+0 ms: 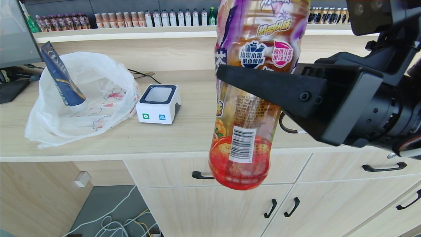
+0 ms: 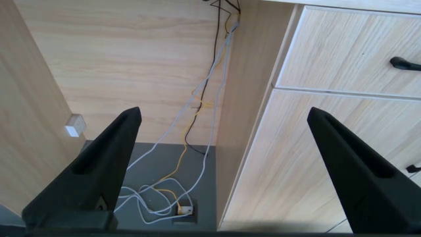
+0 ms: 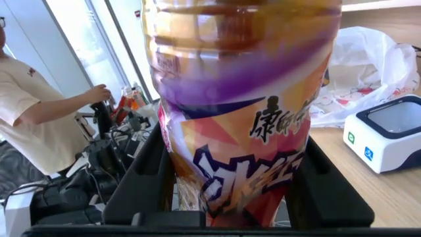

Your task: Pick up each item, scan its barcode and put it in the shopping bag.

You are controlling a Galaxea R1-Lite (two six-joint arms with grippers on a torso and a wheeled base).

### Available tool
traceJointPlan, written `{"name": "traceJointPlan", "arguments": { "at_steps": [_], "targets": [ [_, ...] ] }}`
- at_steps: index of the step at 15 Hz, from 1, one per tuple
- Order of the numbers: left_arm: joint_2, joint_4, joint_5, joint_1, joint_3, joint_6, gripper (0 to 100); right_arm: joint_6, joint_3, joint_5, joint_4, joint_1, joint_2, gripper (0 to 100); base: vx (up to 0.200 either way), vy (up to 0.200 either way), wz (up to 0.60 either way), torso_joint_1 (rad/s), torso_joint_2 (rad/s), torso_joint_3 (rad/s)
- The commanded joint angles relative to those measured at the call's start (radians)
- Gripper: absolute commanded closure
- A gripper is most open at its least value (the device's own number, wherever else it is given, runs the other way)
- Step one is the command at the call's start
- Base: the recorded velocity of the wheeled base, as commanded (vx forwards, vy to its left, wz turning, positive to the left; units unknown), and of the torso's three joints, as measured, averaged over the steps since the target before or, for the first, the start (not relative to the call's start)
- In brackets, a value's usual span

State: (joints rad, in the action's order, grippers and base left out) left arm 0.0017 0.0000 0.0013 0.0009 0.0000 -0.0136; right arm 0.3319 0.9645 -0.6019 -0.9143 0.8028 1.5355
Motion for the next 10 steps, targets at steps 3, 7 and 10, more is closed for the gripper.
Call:
{"name": "traceJointPlan", "arguments": {
  "at_steps": [3,7,10],
  "targets": [
    [0.0,0.0,0.0,0.001,0.0,0.0,0,0.002,-0.027,-0.001,-0.002,-0.01,0.008,100,0.0,0.0,0.0,0.0,0.0,0.0],
    [0.0,0.0,0.0,0.001,0.0,0.0,0,0.002,-0.027,-0.001,-0.002,-0.016,0.017,100,0.0,0.0,0.0,0.0,0.0,0.0],
    [0.0,0.0,0.0,0.001,0.0,0.0,0,0.004,-0.03,-0.001,-0.049,-0.04,0.041,100,0.0,0.0,0.0,0.0,0.0,0.0]
  ]
}}
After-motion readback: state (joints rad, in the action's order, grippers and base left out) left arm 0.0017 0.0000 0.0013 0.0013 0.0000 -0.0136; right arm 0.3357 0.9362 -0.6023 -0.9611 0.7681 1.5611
